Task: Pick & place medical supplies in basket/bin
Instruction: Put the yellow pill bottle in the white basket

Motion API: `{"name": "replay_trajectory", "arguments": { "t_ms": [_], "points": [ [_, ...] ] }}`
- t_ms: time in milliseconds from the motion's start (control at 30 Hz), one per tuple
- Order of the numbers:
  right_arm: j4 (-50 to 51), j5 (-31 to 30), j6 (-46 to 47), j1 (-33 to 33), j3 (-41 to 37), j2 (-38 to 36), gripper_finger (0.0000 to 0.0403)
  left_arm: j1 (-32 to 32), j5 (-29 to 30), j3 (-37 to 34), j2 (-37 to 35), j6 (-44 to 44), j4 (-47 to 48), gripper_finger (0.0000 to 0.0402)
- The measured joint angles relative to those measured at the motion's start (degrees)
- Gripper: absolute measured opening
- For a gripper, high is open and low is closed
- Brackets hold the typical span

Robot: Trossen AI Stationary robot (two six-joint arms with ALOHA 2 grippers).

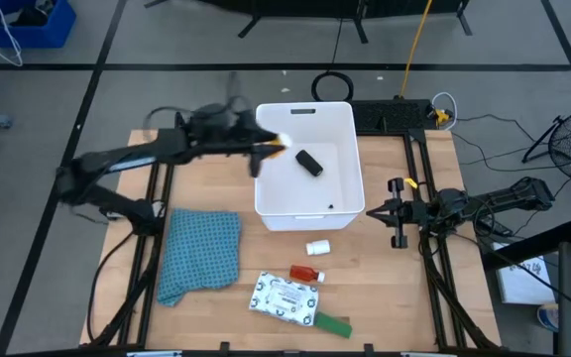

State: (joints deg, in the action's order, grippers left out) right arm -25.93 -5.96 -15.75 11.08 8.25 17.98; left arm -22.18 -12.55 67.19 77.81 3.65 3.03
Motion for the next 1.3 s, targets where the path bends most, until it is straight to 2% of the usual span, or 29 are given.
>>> {"name": "replay_trajectory", "arguments": {
  "t_ms": [300,567,833,1133,1300],
  "points": [
    [0.44,0.00,-0.52,-0.01,0.00,-0.02,0.0000,0.35,-0.03,20.55,22.35,-5.08,15.59,0.0147],
    [2.35,0.00,-0.41,-0.01,0.00,0.00,0.0000,0.94,0.09,22.52,34.48,-2.80,18.95,0.0147],
    [2.58,0.00,0.20,-0.01,0.00,0.02,0.0000,1.95,0.49,21.84,40.29,-1.33,20.78,0.0147],
    [2.63,0.00,1.53,-0.01,0.00,0.04,0.0000,2.43,0.66,21.91,40.97,-0.49,22.39,0.0147],
    [2.63,0.00,1.53,-0.01,0.00,0.04,0.0000,2.49,-0.20,25.40,41.00,-5.00,27.75,0.0147]
  ]
}}
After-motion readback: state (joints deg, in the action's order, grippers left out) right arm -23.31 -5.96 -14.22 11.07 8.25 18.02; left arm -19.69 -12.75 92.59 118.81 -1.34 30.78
